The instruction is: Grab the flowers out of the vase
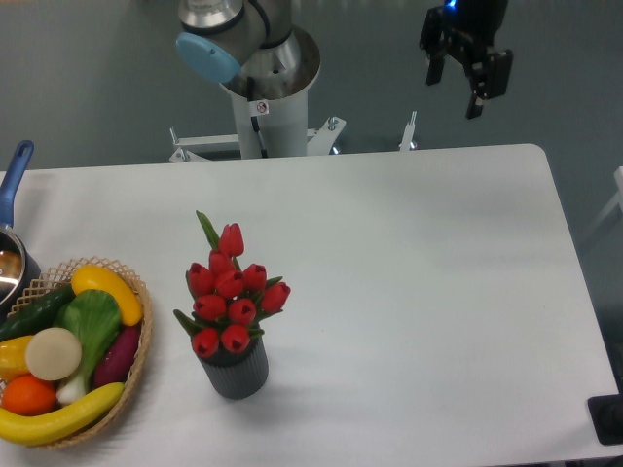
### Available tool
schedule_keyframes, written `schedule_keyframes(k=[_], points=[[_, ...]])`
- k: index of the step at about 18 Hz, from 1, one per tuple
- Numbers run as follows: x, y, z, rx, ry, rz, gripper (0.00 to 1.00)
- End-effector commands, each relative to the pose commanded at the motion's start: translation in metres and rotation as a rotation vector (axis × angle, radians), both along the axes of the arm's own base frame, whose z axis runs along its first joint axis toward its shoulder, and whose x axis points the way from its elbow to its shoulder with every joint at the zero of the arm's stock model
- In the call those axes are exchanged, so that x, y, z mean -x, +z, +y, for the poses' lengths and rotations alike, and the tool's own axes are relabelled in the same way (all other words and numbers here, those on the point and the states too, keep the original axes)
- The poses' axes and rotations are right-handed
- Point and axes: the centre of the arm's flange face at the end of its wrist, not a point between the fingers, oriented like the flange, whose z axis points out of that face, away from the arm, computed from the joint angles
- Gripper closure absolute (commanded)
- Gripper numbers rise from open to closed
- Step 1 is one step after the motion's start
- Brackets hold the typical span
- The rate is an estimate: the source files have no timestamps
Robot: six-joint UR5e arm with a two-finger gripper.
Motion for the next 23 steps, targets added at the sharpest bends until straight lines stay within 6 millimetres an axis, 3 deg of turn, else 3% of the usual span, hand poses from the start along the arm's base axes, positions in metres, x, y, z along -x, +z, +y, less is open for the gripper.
schedule_keyframes(k=[9, 13, 23], points=[[-0.006, -0.005, 0.002, -0.038, 0.006, -0.007, 0.00], [-0.018, -0.016, 0.012, -0.205, 0.163, -0.055, 0.00], [-0.025, -0.035, 0.020, -0.254, 0.296, -0.138, 0.00]])
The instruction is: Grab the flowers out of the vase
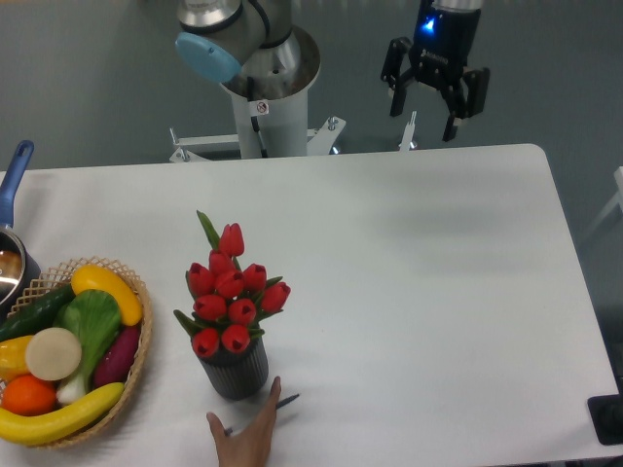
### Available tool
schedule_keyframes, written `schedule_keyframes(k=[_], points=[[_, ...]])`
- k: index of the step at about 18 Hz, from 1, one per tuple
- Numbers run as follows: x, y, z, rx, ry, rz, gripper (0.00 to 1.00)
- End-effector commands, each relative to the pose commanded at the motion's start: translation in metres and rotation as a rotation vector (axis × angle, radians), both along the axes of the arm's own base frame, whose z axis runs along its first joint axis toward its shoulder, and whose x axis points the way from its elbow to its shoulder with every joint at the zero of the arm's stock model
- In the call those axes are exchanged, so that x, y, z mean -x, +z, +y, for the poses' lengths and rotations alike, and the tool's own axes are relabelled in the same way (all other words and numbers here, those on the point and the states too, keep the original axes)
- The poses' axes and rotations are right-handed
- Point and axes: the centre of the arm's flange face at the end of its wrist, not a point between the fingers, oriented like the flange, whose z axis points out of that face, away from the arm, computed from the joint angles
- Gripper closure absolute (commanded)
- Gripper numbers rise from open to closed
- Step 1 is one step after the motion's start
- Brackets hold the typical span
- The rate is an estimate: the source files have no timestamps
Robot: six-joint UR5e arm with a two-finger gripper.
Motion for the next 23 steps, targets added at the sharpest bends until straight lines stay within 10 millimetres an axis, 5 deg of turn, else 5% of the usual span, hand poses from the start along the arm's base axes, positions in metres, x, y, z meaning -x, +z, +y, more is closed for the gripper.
schedule_keyframes(k=[11, 17, 23], points=[[-0.005, -0.015, 0.043, -0.081, 0.011, -0.107, 0.00], [-0.006, -0.042, 0.111, -0.111, -0.048, -0.047, 0.00], [-0.020, -0.066, 0.149, -0.197, -0.137, -0.108, 0.00]])
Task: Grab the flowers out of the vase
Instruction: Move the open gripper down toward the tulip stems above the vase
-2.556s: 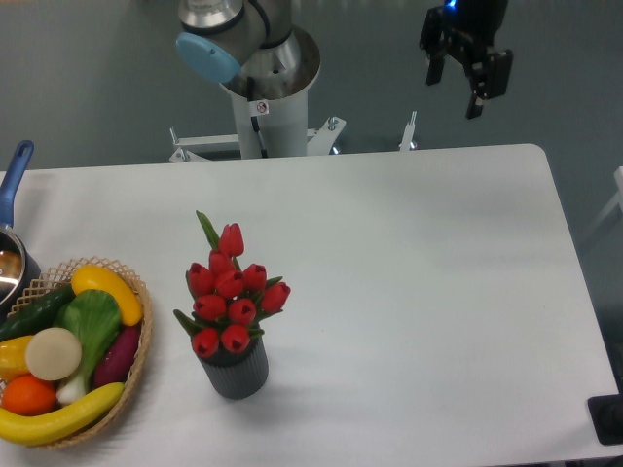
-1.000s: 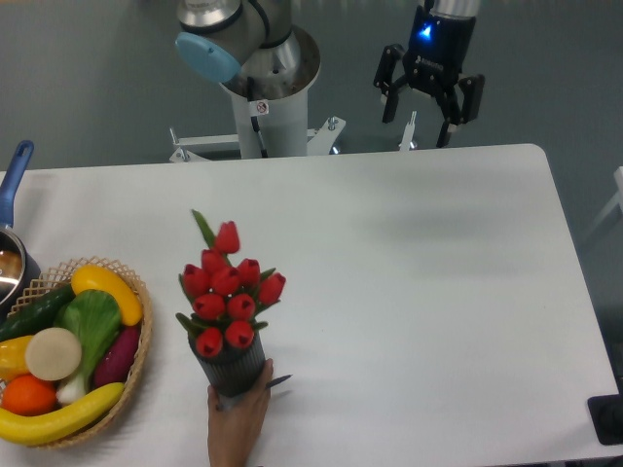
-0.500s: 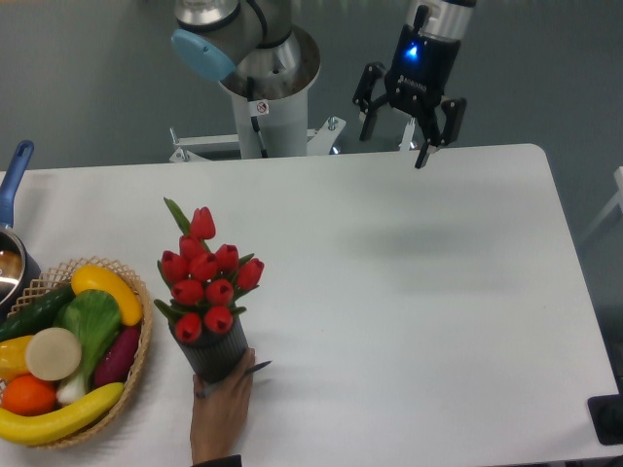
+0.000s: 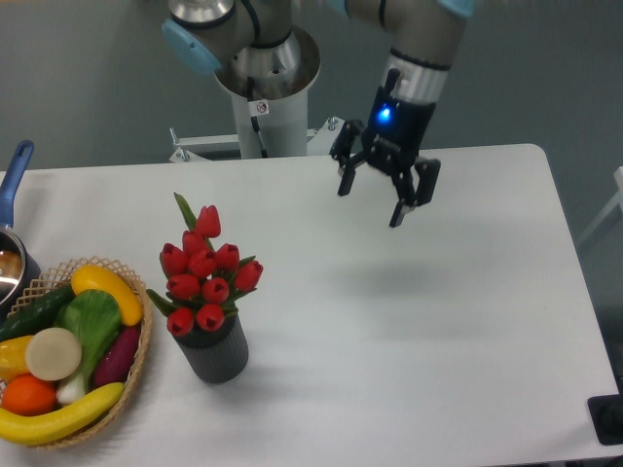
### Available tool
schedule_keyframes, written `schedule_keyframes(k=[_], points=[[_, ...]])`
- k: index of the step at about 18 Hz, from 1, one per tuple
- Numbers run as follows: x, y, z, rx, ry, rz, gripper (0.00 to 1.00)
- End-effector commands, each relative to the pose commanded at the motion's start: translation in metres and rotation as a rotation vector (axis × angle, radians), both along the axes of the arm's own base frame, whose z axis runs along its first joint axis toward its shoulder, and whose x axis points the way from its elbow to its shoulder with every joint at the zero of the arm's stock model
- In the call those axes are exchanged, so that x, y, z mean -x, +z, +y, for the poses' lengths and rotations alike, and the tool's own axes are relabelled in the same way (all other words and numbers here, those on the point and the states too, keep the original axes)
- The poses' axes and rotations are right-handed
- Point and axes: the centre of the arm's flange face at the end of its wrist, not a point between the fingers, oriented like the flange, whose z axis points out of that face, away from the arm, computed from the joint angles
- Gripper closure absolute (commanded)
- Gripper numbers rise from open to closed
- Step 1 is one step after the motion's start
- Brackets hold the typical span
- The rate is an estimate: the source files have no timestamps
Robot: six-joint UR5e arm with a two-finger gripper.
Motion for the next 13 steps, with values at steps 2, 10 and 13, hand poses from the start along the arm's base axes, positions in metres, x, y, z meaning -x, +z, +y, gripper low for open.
schedule_keyframes(k=[2, 10, 13], points=[[-0.015, -0.014, 0.012, -0.035, -0.039, -0.049, 0.00], [-0.037, -0.049, 0.028, -0.315, -0.115, -0.237, 0.00], [-0.034, -0.059, 0.033, -0.356, -0.117, -0.285, 0.00]])
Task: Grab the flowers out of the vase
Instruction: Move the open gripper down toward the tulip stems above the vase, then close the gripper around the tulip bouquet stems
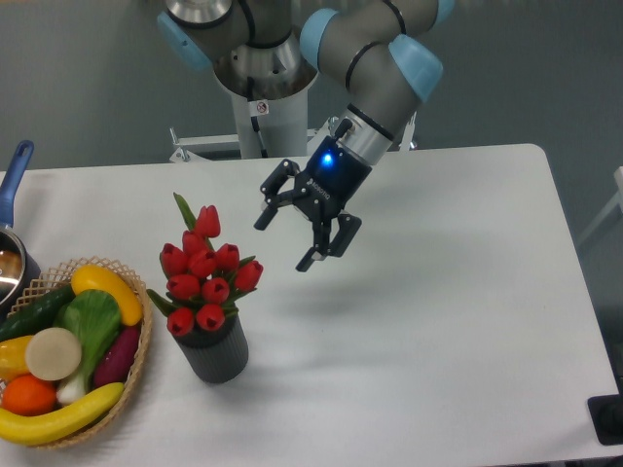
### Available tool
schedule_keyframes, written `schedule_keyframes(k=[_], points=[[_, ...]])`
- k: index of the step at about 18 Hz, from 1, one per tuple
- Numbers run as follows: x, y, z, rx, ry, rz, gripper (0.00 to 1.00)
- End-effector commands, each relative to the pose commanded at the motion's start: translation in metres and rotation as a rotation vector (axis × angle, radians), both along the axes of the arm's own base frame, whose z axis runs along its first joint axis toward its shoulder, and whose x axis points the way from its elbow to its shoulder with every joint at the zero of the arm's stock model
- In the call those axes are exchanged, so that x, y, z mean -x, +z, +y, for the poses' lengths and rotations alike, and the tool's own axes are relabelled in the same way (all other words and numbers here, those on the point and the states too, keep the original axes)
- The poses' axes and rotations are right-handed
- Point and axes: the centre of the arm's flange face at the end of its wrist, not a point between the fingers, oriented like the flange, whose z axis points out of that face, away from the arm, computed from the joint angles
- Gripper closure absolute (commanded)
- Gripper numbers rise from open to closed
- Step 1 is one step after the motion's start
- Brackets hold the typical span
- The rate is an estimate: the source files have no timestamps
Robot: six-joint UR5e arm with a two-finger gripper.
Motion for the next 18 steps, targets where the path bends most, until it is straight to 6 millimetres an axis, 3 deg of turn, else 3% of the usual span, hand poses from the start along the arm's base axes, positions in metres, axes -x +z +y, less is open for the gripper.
schedule_keyframes(k=[6, 13, 18], points=[[0.005, -0.021, 0.022, -0.075, -0.040, -0.059, 0.00], [-0.012, -0.037, 0.050, -0.094, -0.127, -0.027, 0.00], [-0.017, -0.033, 0.058, -0.100, -0.147, -0.018, 0.00]])
